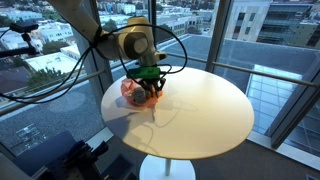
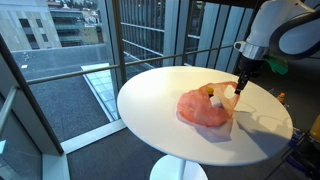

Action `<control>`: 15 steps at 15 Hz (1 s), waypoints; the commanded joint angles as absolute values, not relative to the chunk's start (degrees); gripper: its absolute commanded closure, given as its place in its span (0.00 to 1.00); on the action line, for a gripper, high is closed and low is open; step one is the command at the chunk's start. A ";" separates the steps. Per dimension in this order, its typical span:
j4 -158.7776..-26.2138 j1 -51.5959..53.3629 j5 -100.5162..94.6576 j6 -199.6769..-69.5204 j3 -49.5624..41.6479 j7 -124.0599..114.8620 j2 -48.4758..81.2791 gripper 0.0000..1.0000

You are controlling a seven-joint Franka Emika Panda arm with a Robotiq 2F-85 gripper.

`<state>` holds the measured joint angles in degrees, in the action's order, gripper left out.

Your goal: Place the blue and white item in the plastic

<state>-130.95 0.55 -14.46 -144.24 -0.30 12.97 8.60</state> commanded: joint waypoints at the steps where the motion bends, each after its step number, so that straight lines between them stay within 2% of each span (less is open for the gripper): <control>1: -133.13 -0.81 -13.26 -145.00 -0.71 13.66 5.82 0.97; 3: -133.37 -1.43 -12.97 -145.04 -0.98 13.93 5.44 1.00; 6: -133.86 -2.16 -12.31 -145.02 -1.41 14.31 4.58 0.97; 12: -133.98 -2.92 -10.78 -144.62 -2.11 14.82 2.67 0.97; 13: -133.93 -2.90 -10.56 -144.47 -2.16 15.03 2.49 0.72; 14: -133.95 -2.89 -10.24 -144.34 -2.17 15.27 2.27 0.71; 15: -134.07 -2.88 -9.76 -144.24 -2.08 15.93 1.96 0.64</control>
